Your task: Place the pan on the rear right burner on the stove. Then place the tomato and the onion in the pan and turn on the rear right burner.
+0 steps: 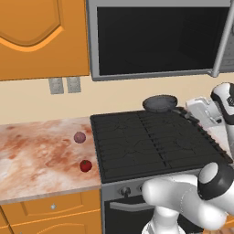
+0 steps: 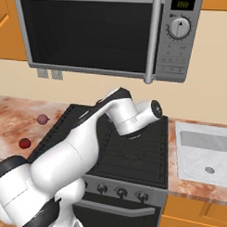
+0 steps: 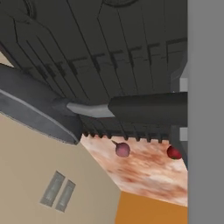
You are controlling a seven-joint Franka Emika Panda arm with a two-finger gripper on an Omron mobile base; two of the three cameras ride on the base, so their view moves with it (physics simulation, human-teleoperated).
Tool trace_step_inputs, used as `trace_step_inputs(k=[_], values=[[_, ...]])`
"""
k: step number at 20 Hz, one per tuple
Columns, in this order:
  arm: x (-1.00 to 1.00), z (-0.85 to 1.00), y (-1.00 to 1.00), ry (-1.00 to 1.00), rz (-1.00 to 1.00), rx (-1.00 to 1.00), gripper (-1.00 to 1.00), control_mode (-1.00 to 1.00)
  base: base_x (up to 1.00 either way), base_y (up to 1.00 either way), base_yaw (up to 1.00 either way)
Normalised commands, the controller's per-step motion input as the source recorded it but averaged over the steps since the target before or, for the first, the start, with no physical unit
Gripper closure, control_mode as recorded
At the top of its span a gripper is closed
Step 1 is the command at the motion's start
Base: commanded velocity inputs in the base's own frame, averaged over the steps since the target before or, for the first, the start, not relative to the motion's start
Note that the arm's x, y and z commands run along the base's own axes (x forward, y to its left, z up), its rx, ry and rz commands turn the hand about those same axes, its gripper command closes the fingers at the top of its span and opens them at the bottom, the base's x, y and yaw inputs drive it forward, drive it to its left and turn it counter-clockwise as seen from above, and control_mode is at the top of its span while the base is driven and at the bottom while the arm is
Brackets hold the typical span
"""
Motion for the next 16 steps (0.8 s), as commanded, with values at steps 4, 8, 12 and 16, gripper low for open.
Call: trace_step_inputs(k=[4,8,12,16], values=[[0.22,0.00,-0.26,0.00,0.00,0.00,1.00,-1.00,0.00,0.00,0.00],[0.25,0.00,-0.40,0.00,0.00,0.00,1.00,-1.00,0.00,0.00,0.00],[0.18,0.00,-0.42,0.00,0.00,0.00,1.00,-1.00,0.00,0.00,0.00],[0.14,0.00,-0.46,0.00,0.00,0.00,1.00,-1.00,0.00,0.00,0.00]])
